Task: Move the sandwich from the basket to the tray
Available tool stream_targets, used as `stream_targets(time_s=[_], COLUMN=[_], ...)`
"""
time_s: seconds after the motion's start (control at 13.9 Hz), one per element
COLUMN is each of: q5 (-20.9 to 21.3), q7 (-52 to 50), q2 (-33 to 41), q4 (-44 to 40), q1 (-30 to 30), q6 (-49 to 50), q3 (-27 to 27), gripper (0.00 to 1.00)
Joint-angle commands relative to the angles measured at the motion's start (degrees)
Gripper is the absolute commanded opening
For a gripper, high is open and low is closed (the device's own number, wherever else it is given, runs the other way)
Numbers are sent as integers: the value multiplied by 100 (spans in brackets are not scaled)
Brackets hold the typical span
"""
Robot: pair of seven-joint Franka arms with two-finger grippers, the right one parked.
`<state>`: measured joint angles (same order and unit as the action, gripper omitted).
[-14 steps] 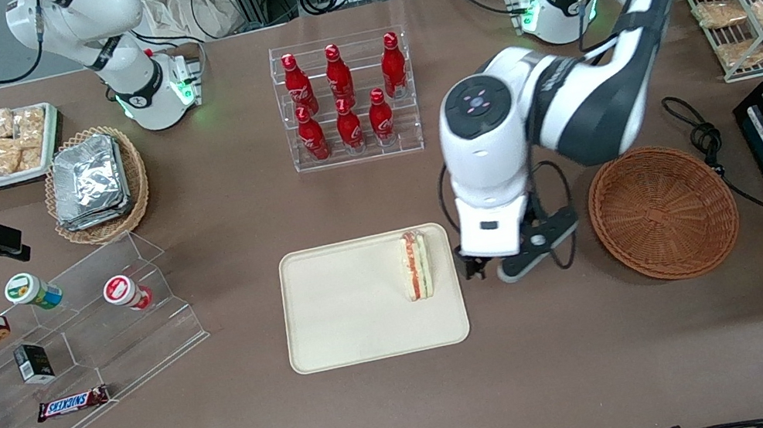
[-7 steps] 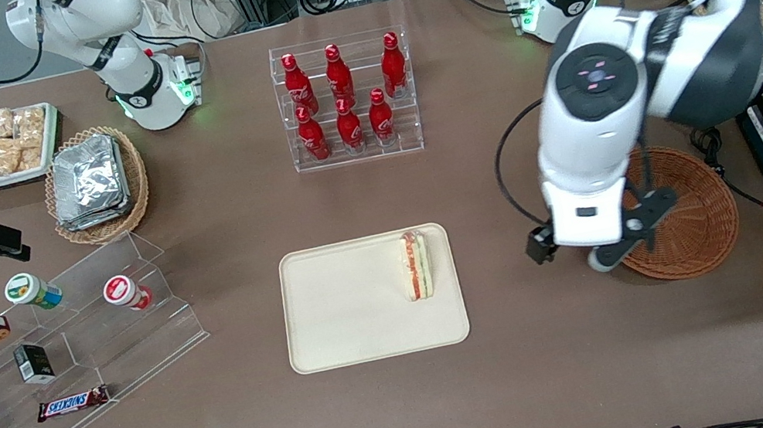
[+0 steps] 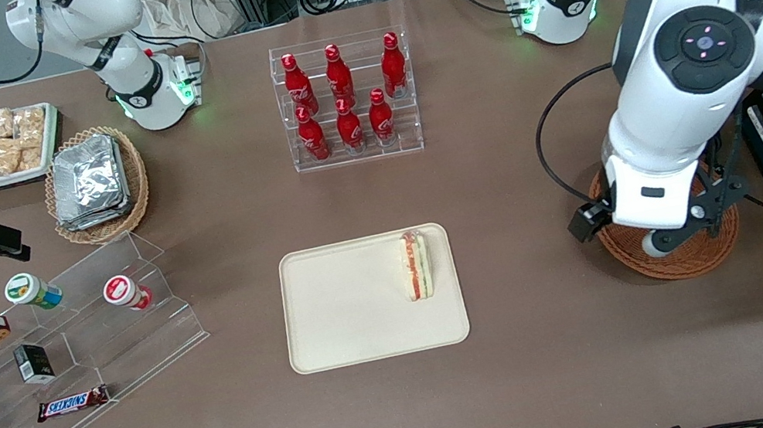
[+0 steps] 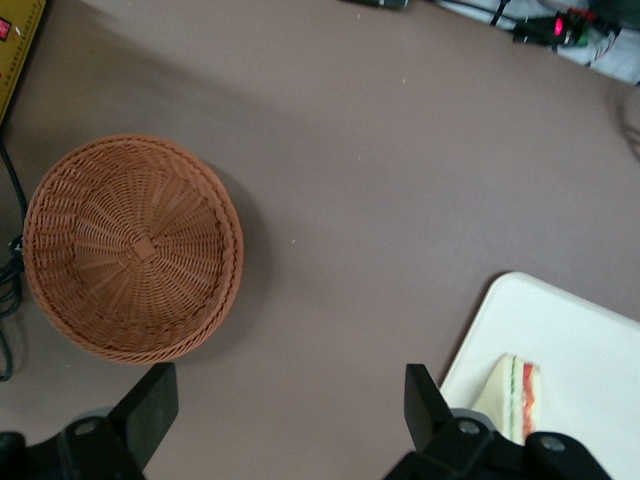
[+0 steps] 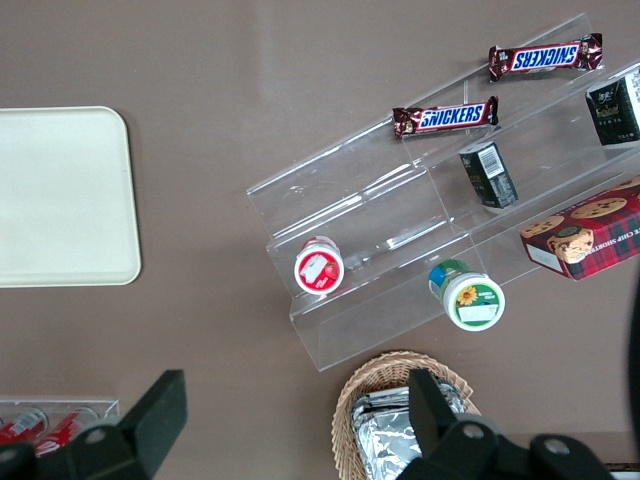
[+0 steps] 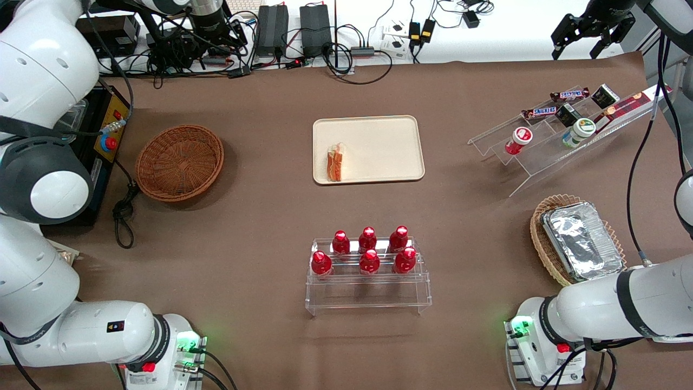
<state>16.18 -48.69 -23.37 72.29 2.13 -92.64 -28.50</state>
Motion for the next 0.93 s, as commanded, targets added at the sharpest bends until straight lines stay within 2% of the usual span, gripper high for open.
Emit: stream_targets(time_s=[0.0,0.22,0.36,0.58,0.72,0.86], q5=[-675,-1098,-1230,-1388,-1591,-1626], q7=[1112,2429,3284,4041,4236,4437], q2=[814,1622,2106,2643,2872,2961], q4=[723,1426,1813,2052,2052,2052], q1=[-37,-142,-274,-266,-266,-257], q6=[-8,-9,44,403,676,800], q3=[765,1546,2013,2304,2541,2560], gripper=[100,100,100,100,100,100])
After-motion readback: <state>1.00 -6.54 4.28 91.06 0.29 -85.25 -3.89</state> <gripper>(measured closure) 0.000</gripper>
